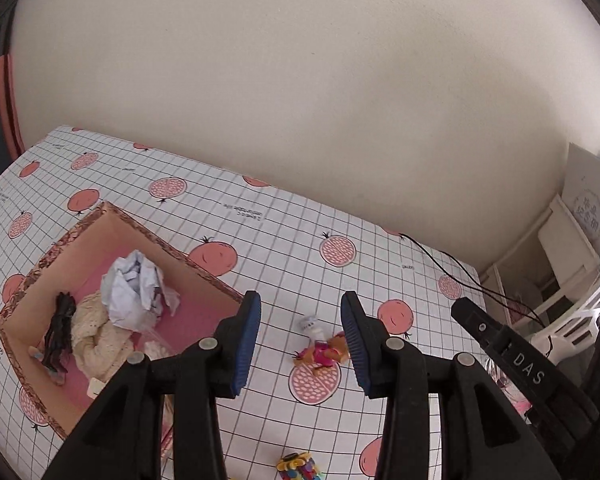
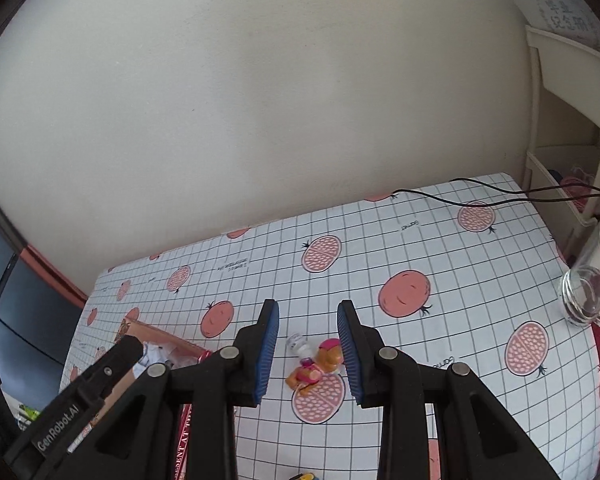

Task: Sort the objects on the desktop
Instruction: 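Move the left tool to the white bottle while the right tool moves to the dog figurine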

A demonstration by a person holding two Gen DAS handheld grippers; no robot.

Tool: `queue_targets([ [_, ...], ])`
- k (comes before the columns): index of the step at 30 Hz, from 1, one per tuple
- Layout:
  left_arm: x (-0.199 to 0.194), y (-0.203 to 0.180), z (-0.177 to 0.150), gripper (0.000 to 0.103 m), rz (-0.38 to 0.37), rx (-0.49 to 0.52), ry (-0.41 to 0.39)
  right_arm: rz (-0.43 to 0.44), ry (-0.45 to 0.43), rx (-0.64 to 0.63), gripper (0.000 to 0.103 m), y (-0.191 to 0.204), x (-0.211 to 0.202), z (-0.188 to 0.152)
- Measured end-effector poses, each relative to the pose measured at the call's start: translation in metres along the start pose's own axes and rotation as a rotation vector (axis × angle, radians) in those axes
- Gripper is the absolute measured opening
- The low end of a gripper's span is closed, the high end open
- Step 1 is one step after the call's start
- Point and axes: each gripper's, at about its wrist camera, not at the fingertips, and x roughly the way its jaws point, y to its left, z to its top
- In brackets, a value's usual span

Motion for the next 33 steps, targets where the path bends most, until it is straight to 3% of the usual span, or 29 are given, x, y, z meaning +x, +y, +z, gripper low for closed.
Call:
queue_targets([
  [7,0.024,-0.019,-0.014,0.042,0.002,0.045,0.060,-0.029,0.032,0.029,0.033,-0.019,0.009,0.002],
  [19,0.081,-0.009,-0.042,0.043,0.091,0.009,0.197,-0.072,0.229,0.072,0.033,-0.039,0.084,-0.039],
  [22,0.089,-0.008,-0.047,0.043,0.121,-0.002,0.224,-0.071,0.248,0.089,0.049,-0.043,0.093,-0.047],
  [33,0.097,0.009,-0.057,0.043,0.184,-0.102,0.264,0.003,0.264,0.139,0.051,-0.041,0.110,-0.059],
])
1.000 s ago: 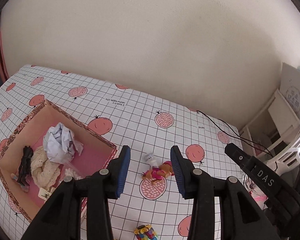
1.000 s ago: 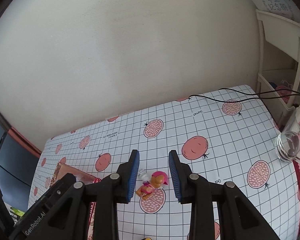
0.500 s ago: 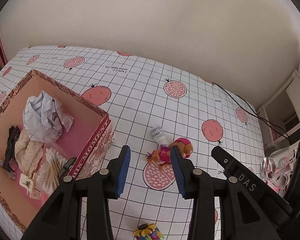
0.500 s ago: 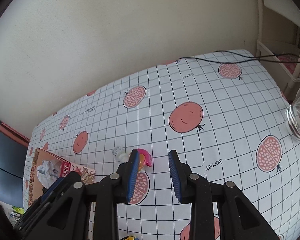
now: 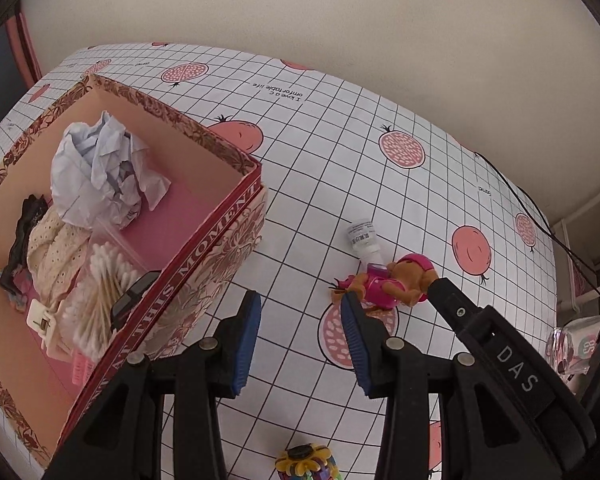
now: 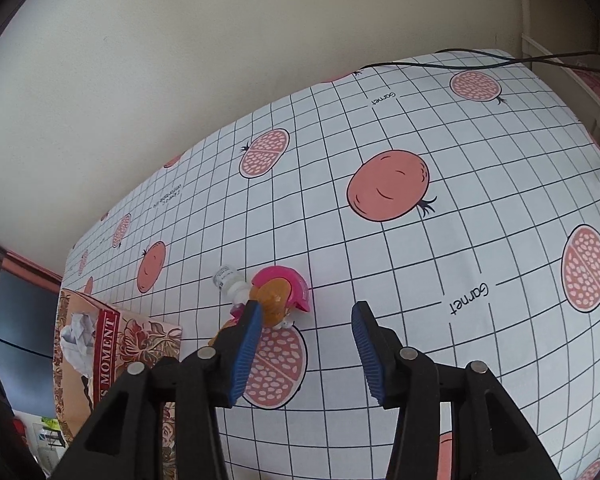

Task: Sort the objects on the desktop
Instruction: 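Move the left tool to the white bottle while the right tool moves to the dog figurine, then grasp the white bottle with the left tool while the right tool grasps the pink dog figurine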

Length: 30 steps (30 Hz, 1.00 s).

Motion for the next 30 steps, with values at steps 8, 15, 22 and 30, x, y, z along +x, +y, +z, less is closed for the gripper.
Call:
queue_targets([
  [8,0.004,0.018,0.001,0.042,-0.002,-0.079,0.028,0.102,0.003,0.050,0.050,0.003,0.008,-0.002],
  [15,0.005,0.020,0.000,0.042,-0.021,-0.091,0.044,0.087,0.032,0.067,0.051,0.004,0.023,-0.009],
  [22,0.008,0.021,0.000,0.042,-0.027,-0.091,0.054,0.001,0.018,0.033,0.051,0.005,0.026,-0.011],
  [30,0.010,0.017,-0.001,0.042,-0.020,-0.069,0.058,-0.079,0.009,-0.043,0.046,0.010,0.019,-0.008],
])
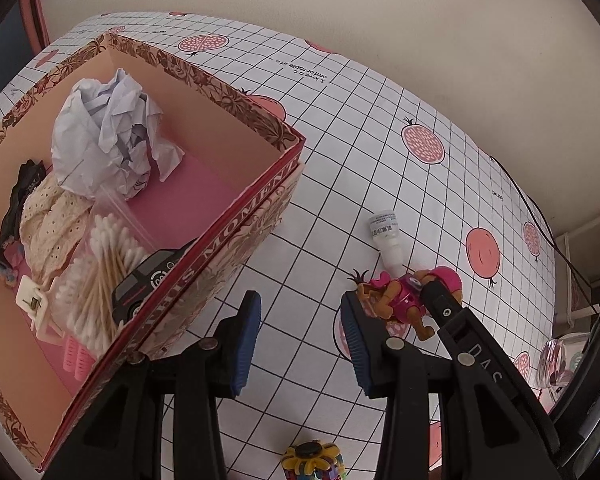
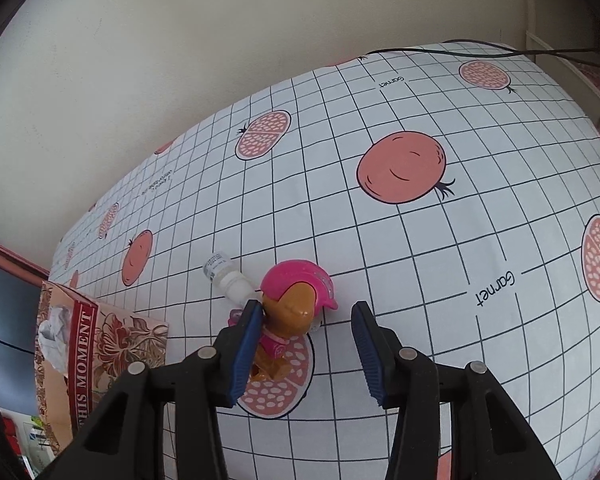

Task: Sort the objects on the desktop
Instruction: 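Grasp the white bottle with the left tool while the right tool grasps the pink dog figurine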

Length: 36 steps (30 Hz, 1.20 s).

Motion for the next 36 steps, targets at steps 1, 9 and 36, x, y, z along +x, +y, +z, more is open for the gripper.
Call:
queue_targets([
  [1,0.000,-0.001,0.000,0.042,0.003,0.003,-0.001,-0.010,0.000,-0.013,0.045,0.001,-0.001,0.000],
  [9,-0.001,-0.007,-0.001,0.042,-0.004,0.030,-0.008,-0.134,-0.006,-0.050,0.040,-0.009,-0.010,0.008],
  [36,0.023,-0.041,0.037,0.042,-0.162,0.019,-0.033,-0.063,0.002,0.024,0.041,-0.037,-0.010,0.018],
])
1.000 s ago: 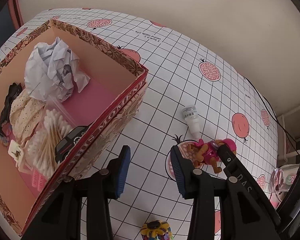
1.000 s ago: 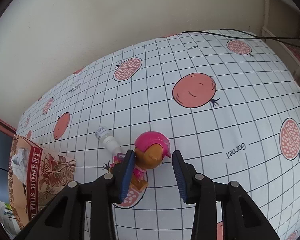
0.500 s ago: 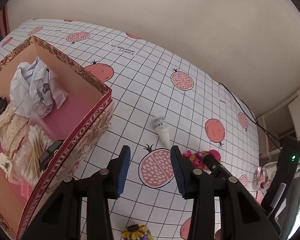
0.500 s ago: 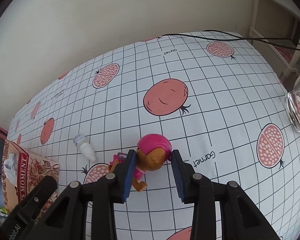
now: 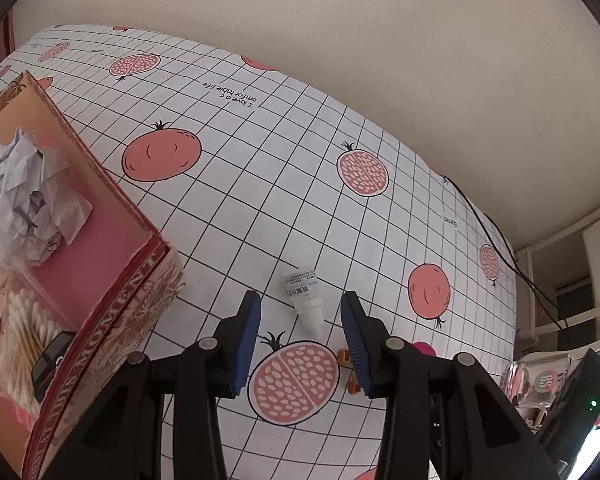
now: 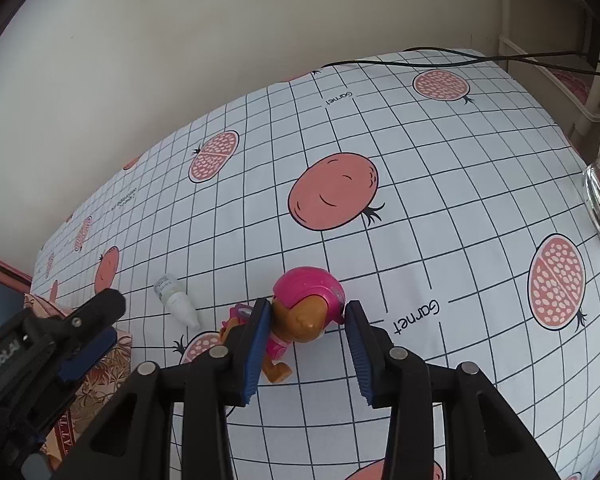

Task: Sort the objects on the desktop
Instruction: 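Grasp the white bottle with the left tool while the right tool grasps the pink dog figurine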

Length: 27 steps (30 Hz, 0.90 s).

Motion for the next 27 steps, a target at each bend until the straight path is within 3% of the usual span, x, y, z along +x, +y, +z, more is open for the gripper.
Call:
queue_targets([
  [9,0.035,-0.006,0.003,0.041,0.061,0.039,0.026,0.016,-0.009,0.010,0.042,-0.001,0.002,0.000],
  [13,0.041,-0.009,-0.001,0.022,0.101,0.071,0.022,0.029,-0.013,0.018,0.042,-0.002,0.003,0.000],
  [19,0.039,-0.010,-0.008,0.022,0.120,0.114,0.015,0.055,-0.006,0.032,0.043,-0.006,0.004,0.000],
  [27,0.027,0.004,-0.026,0.022,0.089,0.083,0.038,0.113,0.020,0.056,0.042,-0.016,0.004,0.001],
])
